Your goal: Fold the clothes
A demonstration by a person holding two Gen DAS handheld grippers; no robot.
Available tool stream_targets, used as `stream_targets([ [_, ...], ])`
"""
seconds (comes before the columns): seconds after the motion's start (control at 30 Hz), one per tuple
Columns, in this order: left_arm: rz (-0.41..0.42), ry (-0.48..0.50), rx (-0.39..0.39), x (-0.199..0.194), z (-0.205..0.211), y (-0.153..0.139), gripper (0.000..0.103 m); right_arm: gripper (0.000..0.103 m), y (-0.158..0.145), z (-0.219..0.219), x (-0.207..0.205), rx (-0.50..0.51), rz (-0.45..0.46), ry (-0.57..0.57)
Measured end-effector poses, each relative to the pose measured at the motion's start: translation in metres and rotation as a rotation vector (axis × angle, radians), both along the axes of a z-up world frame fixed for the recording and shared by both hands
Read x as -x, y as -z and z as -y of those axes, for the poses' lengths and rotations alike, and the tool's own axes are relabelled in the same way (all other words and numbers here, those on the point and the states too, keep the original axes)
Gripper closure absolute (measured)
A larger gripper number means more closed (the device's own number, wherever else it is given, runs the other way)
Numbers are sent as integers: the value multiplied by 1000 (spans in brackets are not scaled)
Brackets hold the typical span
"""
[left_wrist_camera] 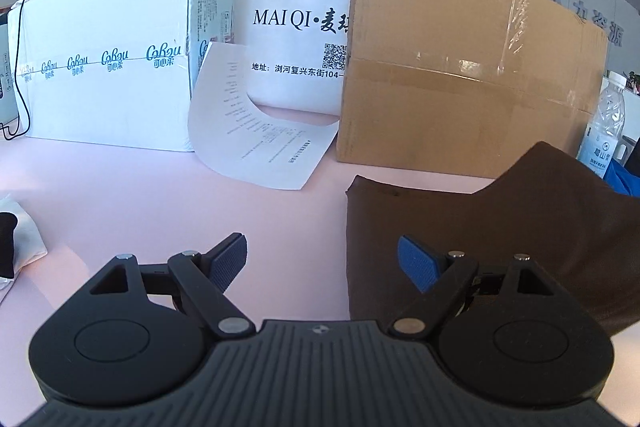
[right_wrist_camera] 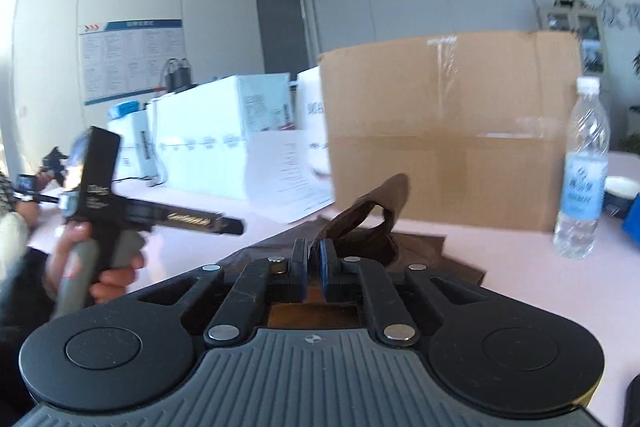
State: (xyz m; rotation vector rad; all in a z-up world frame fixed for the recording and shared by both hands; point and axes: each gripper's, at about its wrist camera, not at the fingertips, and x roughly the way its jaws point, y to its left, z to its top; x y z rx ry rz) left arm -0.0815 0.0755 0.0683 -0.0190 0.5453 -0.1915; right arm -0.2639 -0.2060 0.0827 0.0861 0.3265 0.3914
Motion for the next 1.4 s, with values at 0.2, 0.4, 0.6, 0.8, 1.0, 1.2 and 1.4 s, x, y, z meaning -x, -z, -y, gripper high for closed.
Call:
stream_targets([
  [0.2, 6, 35, -3, 7, 0, 2, 21, 99, 36, 4, -2, -21, -159, -3],
  [0.4, 35, 91, 7, 14, 5, -1, 21, 99, 45, -12, -20, -68, -212, -53],
  [0.6, 30, 120, 26, 17, 9, 2, 21, 98, 44, -25, -50, -76, -253, -56],
  [0.8, -3, 164, -68, 17, 36, 22, 21, 26, 10, 5, -30, -131, -179, 45],
  [1.0, -78, 167, -135, 8, 49, 40, 21, 13, -6, 61, -75, -479, -415, 289],
  [1.2, -89, 144, -77, 8, 36, 35, 21, 13, 14, 49, -124, -451, -563, 291],
  [1.4, -92, 174, -82, 12, 39, 35, 21, 13, 20, 24, -160, -348, -648, 304],
])
